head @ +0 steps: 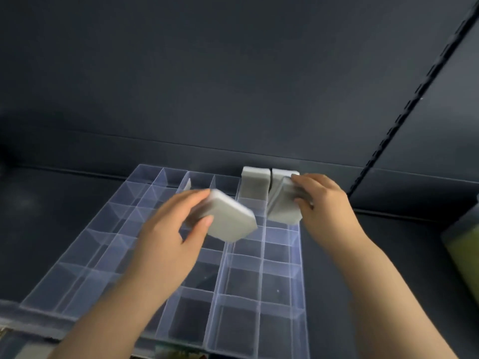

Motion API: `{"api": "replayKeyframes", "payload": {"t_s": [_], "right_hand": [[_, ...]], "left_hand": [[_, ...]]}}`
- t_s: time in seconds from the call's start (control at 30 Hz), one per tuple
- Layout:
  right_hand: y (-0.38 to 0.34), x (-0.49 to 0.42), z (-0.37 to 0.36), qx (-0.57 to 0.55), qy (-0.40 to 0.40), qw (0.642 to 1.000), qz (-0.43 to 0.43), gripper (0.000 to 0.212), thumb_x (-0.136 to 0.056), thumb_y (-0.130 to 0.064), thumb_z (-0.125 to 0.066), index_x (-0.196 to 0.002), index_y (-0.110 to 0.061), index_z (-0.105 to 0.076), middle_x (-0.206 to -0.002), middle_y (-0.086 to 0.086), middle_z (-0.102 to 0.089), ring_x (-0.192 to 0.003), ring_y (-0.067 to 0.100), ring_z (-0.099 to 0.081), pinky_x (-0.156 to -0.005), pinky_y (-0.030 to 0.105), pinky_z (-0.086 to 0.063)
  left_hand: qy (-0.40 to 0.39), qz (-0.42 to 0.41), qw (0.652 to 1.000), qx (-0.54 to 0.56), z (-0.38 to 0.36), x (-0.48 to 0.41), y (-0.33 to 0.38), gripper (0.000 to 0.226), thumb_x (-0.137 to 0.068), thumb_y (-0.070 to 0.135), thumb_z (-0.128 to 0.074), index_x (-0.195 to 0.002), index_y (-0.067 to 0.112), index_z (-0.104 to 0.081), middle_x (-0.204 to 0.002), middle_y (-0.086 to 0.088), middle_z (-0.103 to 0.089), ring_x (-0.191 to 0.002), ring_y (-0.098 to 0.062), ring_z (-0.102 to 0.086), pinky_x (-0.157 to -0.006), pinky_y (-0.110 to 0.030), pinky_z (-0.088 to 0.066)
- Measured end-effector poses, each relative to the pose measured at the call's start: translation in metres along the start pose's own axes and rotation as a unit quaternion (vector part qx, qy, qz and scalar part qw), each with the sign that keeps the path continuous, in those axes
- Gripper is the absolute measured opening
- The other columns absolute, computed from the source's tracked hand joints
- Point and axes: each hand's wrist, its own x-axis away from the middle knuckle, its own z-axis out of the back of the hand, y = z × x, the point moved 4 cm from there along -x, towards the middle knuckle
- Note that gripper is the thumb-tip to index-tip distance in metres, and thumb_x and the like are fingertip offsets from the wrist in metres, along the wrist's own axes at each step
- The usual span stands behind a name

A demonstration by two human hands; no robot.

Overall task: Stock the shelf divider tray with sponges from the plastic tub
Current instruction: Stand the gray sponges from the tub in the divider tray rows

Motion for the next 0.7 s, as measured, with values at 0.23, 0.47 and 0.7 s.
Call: {"api": "replayKeyframes", "payload": {"t_s": [0.23, 0.47, 0.7], "right_hand": [[-0.008, -0.002, -0.027, 0.084, -0.039, 0.995, -0.048, 0.045, -0.087, 0.0, -0.051, -0.129, -0.014, -0.053, -0.129, 0.004, -0.053, -0.117, 0.027, -0.045, -0.097, 0.03, -0.039], [-0.009, -0.004, -0.04, 0.092, -0.04, 0.988, -0.115, 0.045, -0.085, 0.003, -0.053, -0.125, -0.015, -0.057, -0.125, 0.004, -0.057, -0.115, 0.027, -0.048, -0.096, 0.032, -0.04], [-0.004, -0.008, -0.039, 0.077, -0.048, 0.988, -0.129, 0.044, -0.082, 0.004, -0.054, -0.121, -0.015, -0.06, -0.118, 0.003, -0.062, -0.109, 0.025, -0.053, -0.091, 0.023, -0.038]], "left_hand": [[-0.054, -0.057, 0.995, 0.065, 0.001, -0.036, -0.025, 0.041, -0.082, 0.006, -0.065, -0.121, 0.019, -0.059, -0.115, 0.031, -0.044, -0.105, 0.028, -0.036, -0.082, 0.007, -0.025], [-0.094, -0.108, 0.987, 0.071, 0.005, -0.07, -0.04, 0.041, -0.08, 0.004, -0.068, -0.119, 0.013, -0.061, -0.117, 0.019, -0.051, -0.106, 0.012, -0.041, -0.091, 0.003, -0.025], [-0.142, -0.128, 0.978, 0.083, -0.024, -0.09, -0.03, 0.036, -0.082, 0.004, -0.066, -0.117, 0.011, -0.063, -0.116, 0.01, -0.056, -0.108, -0.011, -0.051, -0.095, -0.016, -0.034]]}}
